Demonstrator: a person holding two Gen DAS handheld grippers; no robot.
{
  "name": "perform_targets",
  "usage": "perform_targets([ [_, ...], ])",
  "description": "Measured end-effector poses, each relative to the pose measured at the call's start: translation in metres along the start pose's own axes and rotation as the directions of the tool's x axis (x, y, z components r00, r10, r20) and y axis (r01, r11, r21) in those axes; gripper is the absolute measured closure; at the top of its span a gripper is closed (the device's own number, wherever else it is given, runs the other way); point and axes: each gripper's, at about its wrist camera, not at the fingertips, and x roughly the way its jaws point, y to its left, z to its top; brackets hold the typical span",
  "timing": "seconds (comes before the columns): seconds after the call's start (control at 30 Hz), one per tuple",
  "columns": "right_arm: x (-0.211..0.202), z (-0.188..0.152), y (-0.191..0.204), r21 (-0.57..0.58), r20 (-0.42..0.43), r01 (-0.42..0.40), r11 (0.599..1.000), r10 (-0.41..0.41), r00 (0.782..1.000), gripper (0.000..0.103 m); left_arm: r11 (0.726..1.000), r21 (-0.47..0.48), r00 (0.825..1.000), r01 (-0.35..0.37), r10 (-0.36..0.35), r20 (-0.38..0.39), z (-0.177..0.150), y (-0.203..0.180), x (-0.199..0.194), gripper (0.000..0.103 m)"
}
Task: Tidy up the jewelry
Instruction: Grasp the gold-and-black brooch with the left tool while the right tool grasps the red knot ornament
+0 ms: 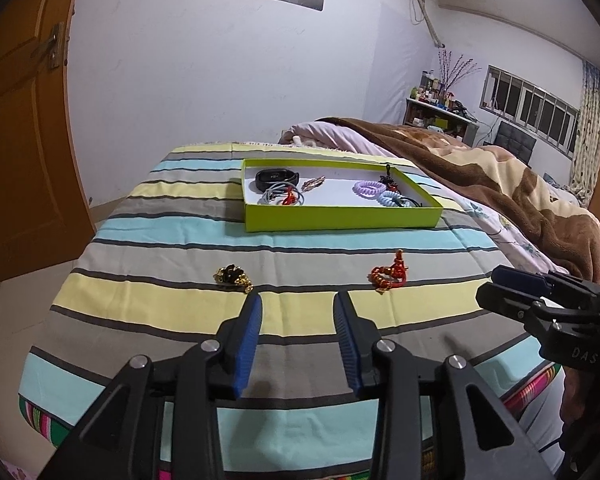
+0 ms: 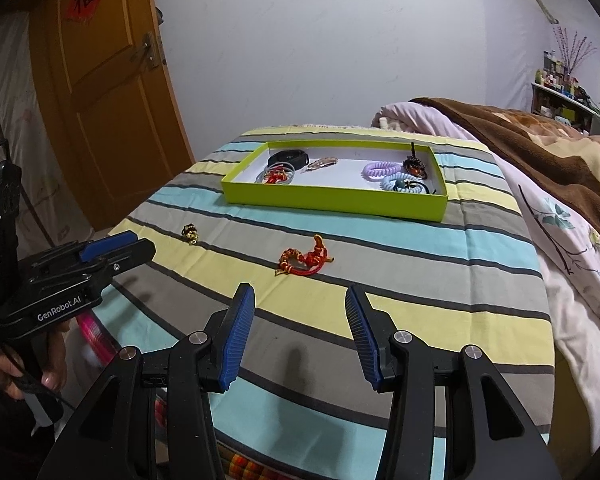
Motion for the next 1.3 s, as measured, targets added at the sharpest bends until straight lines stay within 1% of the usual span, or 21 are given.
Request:
perform_targets([
  [0.13, 0.009, 0.002, -0.001, 0.005, -0.012, 0.003, 1.000, -0.003, 1.000, 0.055, 1.000, -0.015, 1.000, -0.023, 0.023, -0.009, 0.001, 0.008, 0.007, 0.064],
  [0.33, 0.028, 0.009, 0.002, 0.002, -0.035, 0.002, 1.000, -0.002, 0.999, 0.055, 0.996, -0.052, 0.997, -0.066, 0.064, -0.048, 0.007, 0.024, 0.025, 0.064],
  [0.43, 0.042, 0.011, 0.004, -0.003, -0.061, 0.005, 1.000, -0.005, 0.998, 0.055, 0.995, -0.069, 0.995, -0.069, 0.064, -0.072, 0.010, 0.031, 0.036, 0.064],
  [0.53, 0.056, 0.014, 0.004, -0.004, -0.088, 0.008, 1.000, -0.008, 0.996, 0.055, 0.993, -0.071, 0.991, -0.092, 0.084, -0.106, 0.013, 0.034, 0.049, 0.064],
  [0.77, 0.079, 0.025, -0.001, -0.008, -0.124, 0.023, 1.000, -0.024, 0.992, 0.055, 0.989, -0.107, 0.985, -0.098, 0.082, -0.152, 0.017, 0.042, 0.070, 0.064],
  [0.97, 0.099, 0.030, 0.000, -0.032, -0.171, 0.010, 0.999, -0.016, 0.985, 0.055, 0.987, -0.107, 0.978, -0.116, 0.095, -0.184, 0.019, 0.042, 0.082, 0.064],
  [1.2, 0.109, 0.032, 0.004, -0.072, -0.184, 0.022, 0.997, -0.035, 0.982, 0.055, 0.988, -0.081, 0.977, -0.132, 0.116, -0.180, 0.021, 0.040, 0.089, 0.065],
  [1.23, 0.109, 0.032, 0.005, -0.081, -0.181, 0.030, 0.996, -0.044, 0.982, 0.060, 0.988, -0.076, 0.977, -0.133, 0.118, -0.179, 0.021, 0.039, 0.089, 0.065],
  [1.27, 0.109, 0.032, 0.006, -0.091, -0.177, 0.041, 0.995, -0.057, 0.982, 0.073, 0.989, -0.070, 0.977, -0.132, 0.118, -0.179, 0.021, 0.038, 0.089, 0.067],
  [1.3, 0.108, 0.032, 0.006, -0.096, -0.176, 0.049, 0.994, -0.065, 0.982, 0.079, 0.989, -0.065, 0.977, -0.132, 0.118, -0.180, 0.021, 0.038, 0.090, 0.069],
])
